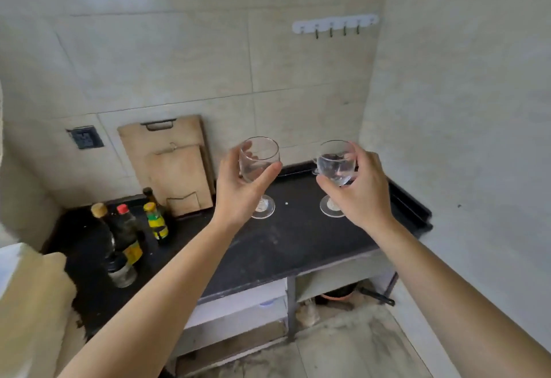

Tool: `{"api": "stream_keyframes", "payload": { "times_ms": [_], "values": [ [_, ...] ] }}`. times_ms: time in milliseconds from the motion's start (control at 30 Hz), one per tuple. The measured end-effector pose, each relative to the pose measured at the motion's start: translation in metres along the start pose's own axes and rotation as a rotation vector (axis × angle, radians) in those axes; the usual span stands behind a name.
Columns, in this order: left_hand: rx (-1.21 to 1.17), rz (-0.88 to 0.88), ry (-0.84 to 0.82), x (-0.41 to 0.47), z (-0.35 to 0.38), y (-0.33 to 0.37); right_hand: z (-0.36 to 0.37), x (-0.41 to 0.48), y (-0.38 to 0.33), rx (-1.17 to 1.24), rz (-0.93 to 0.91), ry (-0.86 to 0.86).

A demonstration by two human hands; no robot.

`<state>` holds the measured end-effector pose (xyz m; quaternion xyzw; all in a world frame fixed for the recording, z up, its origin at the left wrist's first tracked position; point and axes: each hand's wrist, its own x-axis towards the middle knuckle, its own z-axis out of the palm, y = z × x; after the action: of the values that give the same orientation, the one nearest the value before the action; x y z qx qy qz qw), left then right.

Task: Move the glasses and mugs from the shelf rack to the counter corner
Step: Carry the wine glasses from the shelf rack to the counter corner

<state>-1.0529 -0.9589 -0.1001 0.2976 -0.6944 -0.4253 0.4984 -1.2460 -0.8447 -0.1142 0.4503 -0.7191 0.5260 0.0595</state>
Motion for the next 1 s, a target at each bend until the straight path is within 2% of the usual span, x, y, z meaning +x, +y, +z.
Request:
{"api": "stream_keyframes", "payload": {
  "times_ms": [200, 333, 633, 800, 1000],
  "values": [
    [-0.14, -0.052, -0.195, 0.066, 0.108, -0.024, -0.041, 0.059, 0.075, -0.102, 0.123, 0.16],
    [-0.153, -0.076, -0.244, 0.102, 0.178, -0.049, -0.053, 0.102, 0.145, -0.126, 0.188, 0.191],
    [0.017, -0.147, -0.153, 0.206, 0.315, -0.103, -0.049, 0.244, 0.288, -0.047, 0.202, 0.038],
    [0.041, -0.226, -0.109, 0.249, 0.356, -0.141, -0.031, 0.316, 0.346, -0.056, 0.234, -0.065],
    [0.066, -0.333, -0.132, 0.299, 0.4, -0.209, 0.023, 0.365, 0.424, -0.118, 0.284, -0.153]
  ]
}}
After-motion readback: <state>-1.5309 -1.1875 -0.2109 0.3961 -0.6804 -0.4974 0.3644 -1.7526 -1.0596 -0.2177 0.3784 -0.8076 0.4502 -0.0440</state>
